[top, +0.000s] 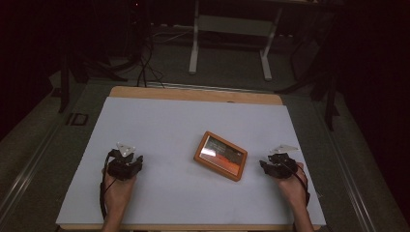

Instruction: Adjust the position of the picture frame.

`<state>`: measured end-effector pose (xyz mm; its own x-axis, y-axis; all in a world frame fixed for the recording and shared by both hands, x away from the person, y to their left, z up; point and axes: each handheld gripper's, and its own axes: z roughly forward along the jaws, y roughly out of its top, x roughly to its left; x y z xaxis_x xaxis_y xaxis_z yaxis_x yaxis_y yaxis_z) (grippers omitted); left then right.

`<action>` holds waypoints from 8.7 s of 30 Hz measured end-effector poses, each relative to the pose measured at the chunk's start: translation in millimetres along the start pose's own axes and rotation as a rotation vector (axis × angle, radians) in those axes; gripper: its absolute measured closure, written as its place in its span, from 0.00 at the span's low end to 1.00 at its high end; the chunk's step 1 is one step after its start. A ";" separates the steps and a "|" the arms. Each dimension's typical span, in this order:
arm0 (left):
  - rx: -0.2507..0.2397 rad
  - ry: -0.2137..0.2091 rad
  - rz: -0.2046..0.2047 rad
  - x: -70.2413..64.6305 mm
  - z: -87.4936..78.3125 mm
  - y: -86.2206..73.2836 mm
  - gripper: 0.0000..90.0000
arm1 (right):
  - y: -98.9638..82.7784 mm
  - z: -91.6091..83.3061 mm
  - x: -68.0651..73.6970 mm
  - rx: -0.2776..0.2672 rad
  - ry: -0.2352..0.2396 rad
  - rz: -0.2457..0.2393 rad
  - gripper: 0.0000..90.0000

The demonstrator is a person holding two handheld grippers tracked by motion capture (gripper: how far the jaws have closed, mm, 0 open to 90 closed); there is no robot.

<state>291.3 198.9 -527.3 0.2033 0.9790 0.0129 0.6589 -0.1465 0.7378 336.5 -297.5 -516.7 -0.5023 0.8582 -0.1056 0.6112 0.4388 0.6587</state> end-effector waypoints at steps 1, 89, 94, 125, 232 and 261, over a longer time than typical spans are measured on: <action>0.000 0.000 0.000 0.0 0.0 0.0 0.71 | 0.0 0.0 0.0 0.000 0.000 0.000 0.63; 0.013 -0.561 -0.023 -126.6 32.5 48.9 0.39 | 72.8 44.9 26.2 -0.086 0.209 -0.156 1.00; 0.014 -0.581 -0.060 -126.0 39.2 51.3 0.39 | 73.2 44.8 25.8 -0.085 0.218 -0.157 1.00; 0.134 -0.686 -0.113 -118.8 60.3 53.0 0.51 | 82.6 26.5 26.0 -0.119 0.249 -0.200 0.93; -0.208 -0.968 0.373 -167.1 1.6 93.4 0.72 | 71.5 -88.9 7.4 -0.301 0.629 -0.454 0.76; -0.245 -0.893 0.282 -75.0 -46.7 81.3 0.74 | 88.3 -47.2 73.5 -0.385 0.794 -0.277 0.75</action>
<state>295.8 120.1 -436.8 0.8729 0.4291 -0.2320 0.3529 -0.2271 0.9077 324.7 -208.2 -431.1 -0.9592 0.2389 0.1514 0.2323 0.3602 0.9035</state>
